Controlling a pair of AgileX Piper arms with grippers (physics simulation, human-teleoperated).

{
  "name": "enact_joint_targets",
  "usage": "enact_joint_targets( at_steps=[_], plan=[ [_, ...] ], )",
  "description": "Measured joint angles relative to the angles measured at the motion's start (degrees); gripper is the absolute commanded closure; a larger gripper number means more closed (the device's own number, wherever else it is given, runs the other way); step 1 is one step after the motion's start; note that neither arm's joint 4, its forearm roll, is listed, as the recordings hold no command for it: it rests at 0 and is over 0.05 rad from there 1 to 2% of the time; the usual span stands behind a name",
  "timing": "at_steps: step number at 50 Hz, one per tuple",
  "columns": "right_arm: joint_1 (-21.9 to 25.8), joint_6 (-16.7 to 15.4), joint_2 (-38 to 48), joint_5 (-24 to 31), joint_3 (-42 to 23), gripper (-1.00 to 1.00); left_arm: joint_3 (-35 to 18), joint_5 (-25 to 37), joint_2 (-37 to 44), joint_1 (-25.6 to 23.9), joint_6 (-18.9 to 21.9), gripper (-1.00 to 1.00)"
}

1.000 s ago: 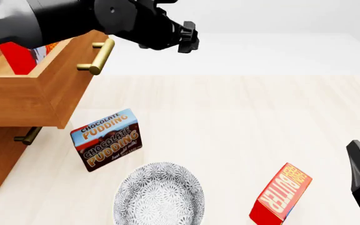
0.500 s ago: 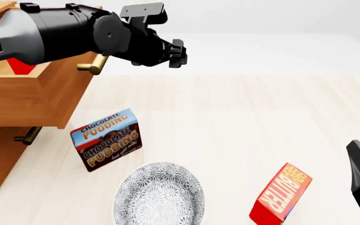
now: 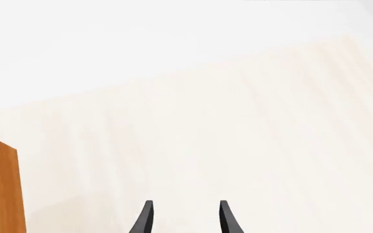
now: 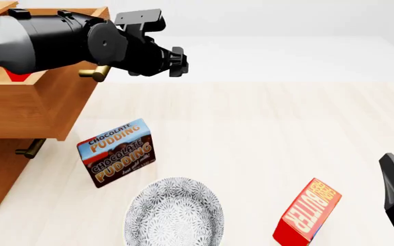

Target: Put the butter at the front in the top drawer of the cabinet and close it.

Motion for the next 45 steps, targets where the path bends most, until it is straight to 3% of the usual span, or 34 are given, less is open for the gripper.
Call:
enact_joint_targets(
  at_steps=[45],
  plan=[
    [0.0, 0.0, 0.0, 0.0, 0.0, -1.00, 6.4, -0.9, -3.9, 8.1, 1.8, -1.00]
  ],
)
